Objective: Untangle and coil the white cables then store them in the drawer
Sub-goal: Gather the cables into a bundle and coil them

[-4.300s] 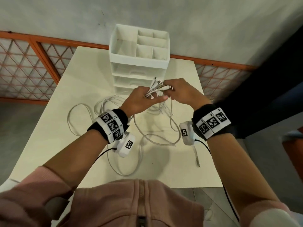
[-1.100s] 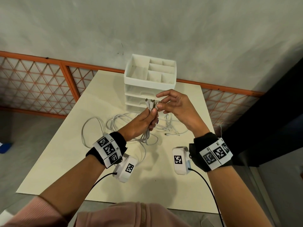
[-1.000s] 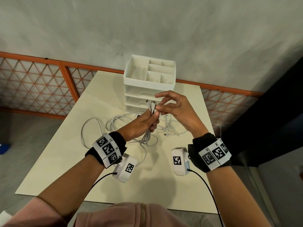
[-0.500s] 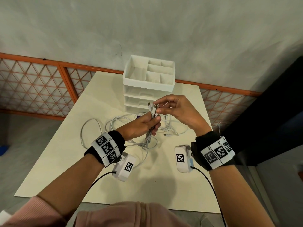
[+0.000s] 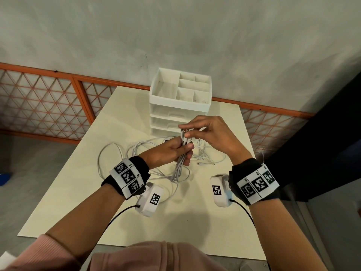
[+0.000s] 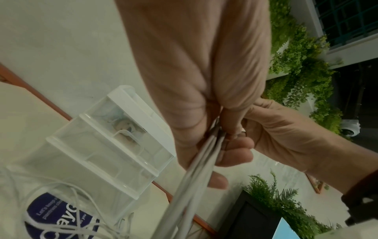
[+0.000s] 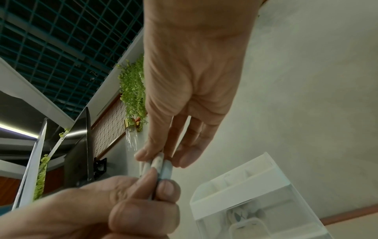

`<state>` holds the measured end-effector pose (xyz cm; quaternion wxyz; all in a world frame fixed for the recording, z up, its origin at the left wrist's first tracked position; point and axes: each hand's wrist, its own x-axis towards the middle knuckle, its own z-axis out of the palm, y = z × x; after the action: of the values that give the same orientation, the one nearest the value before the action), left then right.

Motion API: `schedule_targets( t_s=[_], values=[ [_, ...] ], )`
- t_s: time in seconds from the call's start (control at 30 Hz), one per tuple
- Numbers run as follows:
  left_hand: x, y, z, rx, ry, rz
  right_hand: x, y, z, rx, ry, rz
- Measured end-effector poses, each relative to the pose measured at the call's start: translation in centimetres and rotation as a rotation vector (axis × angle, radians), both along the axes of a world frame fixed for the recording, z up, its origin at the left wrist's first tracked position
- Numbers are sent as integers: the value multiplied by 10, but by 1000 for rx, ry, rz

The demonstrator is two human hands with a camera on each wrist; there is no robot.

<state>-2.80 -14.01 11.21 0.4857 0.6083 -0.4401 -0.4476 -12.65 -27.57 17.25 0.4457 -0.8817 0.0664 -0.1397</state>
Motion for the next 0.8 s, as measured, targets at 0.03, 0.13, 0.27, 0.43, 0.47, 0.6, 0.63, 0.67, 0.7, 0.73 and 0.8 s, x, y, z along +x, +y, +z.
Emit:
schedule_targets(
  t_s=[0.03,0.13,0.27,0.43,0.47,0.6,0.63,0.67,0.7,0.73,0.8],
  values=[
    [0,0,0,-4,-1,-3,1,-1,-1,-7,-1,1],
    [0,0,2,-26,7,8,3,-2,-2,-9,-18,-4],
    [0,-1,2,-74,58,45,6,-2,0,-12,-40,25],
    [-5,-3,5,-113,51,109,5,-2,-12,44,-60,-60],
    [-5,-3,7,-134,34,144,4,-1,-18,91,-48,-76],
    [-1,-3,17,-209,23,265,0,7,-40,414,177,17],
    [-2,-4,20,-211,52,302,2,10,-43,412,237,65],
    [-3,-5,24,-225,99,330,4,14,-45,399,293,132],
    [-3,-6,26,-251,142,347,6,19,-49,374,345,209],
    [-3,-7,29,-283,170,362,8,23,-52,351,376,272],
    [3,-6,33,-350,208,396,10,27,-58,341,369,287]
  ],
)
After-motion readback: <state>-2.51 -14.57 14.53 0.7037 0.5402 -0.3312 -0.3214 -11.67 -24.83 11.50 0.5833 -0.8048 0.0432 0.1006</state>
